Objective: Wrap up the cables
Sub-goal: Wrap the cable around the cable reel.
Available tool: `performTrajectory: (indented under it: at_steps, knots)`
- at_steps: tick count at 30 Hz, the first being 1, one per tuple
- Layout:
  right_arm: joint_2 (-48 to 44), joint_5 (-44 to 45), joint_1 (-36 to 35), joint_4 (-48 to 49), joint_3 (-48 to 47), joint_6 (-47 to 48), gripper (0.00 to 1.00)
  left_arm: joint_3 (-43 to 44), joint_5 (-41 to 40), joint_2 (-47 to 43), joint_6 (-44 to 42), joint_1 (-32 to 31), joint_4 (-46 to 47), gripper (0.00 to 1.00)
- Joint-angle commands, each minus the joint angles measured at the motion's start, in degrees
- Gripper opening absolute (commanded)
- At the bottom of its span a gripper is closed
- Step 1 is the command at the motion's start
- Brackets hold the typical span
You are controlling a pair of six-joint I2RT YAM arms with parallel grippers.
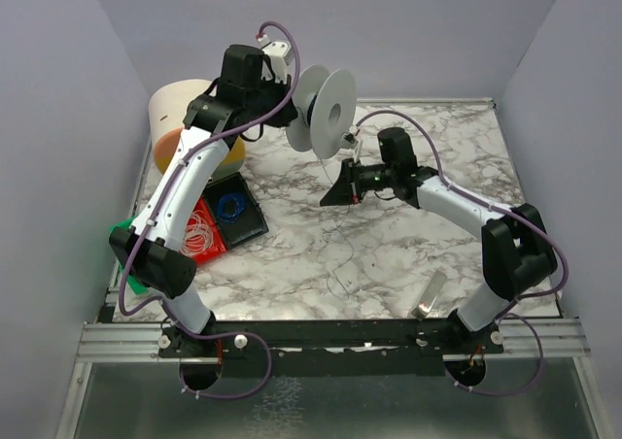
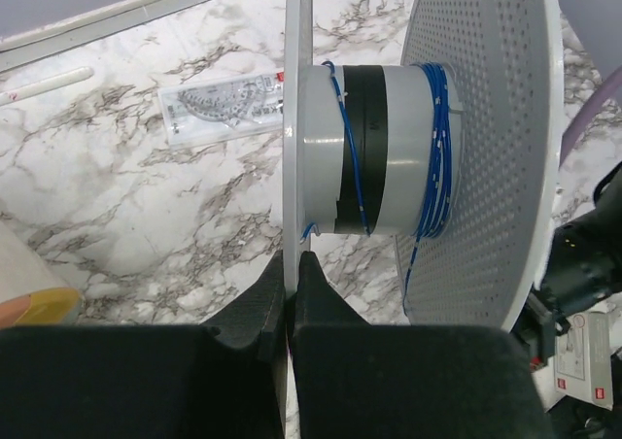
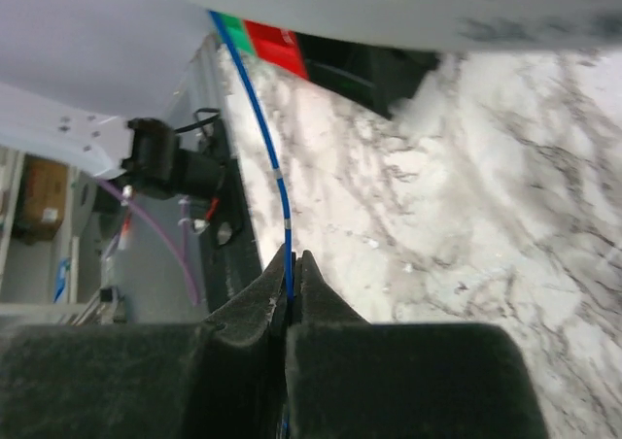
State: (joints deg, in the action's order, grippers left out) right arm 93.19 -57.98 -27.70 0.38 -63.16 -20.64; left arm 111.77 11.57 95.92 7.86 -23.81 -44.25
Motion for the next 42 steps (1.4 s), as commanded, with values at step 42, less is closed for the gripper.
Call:
performTrajectory:
  at_steps: [42]
  knots:
    - [-4.62,-11.01,18.76,-11.37,-18.62,-0.89,0.01,-4.51,-4.35,-5.71,-12.17,-6.33,0.83,0.00]
